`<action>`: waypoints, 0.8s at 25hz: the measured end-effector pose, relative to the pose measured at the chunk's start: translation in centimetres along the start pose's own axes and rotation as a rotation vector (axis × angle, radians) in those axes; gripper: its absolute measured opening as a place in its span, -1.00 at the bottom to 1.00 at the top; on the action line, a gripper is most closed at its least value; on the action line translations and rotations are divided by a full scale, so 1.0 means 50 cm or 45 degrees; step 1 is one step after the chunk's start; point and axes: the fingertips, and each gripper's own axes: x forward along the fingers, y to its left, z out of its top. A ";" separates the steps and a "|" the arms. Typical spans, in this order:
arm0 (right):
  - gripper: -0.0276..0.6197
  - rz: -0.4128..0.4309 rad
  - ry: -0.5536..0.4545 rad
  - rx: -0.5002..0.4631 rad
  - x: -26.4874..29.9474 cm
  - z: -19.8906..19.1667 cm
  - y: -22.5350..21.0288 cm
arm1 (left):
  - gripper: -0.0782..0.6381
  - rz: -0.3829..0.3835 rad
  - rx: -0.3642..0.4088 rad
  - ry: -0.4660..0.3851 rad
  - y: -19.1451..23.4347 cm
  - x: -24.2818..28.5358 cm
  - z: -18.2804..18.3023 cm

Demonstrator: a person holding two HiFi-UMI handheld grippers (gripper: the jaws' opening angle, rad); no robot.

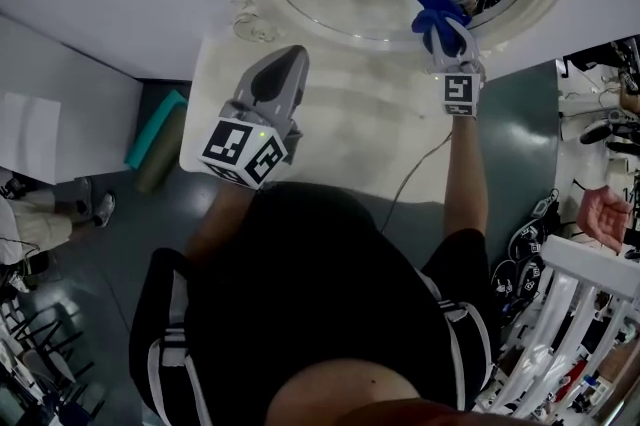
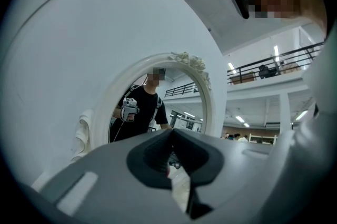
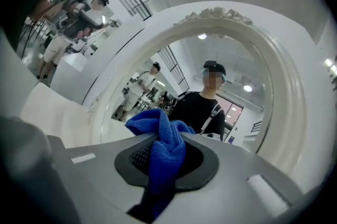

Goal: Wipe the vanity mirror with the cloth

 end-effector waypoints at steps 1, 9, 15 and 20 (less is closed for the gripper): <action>-0.76 -0.035 -0.042 0.050 -0.010 0.015 -0.009 | -0.75 -0.007 -0.001 0.001 -0.004 -0.001 -0.001; -0.76 -0.271 -0.292 0.300 -0.083 0.141 -0.095 | -0.75 -0.057 -0.031 0.002 -0.023 -0.002 0.001; -0.76 -0.410 -0.481 0.257 -0.124 0.272 -0.214 | -0.75 -0.081 -0.022 -0.001 -0.037 0.006 0.009; -0.76 -0.530 -0.529 0.133 -0.132 0.376 -0.316 | -0.75 -0.096 -0.024 -0.002 -0.042 0.016 0.012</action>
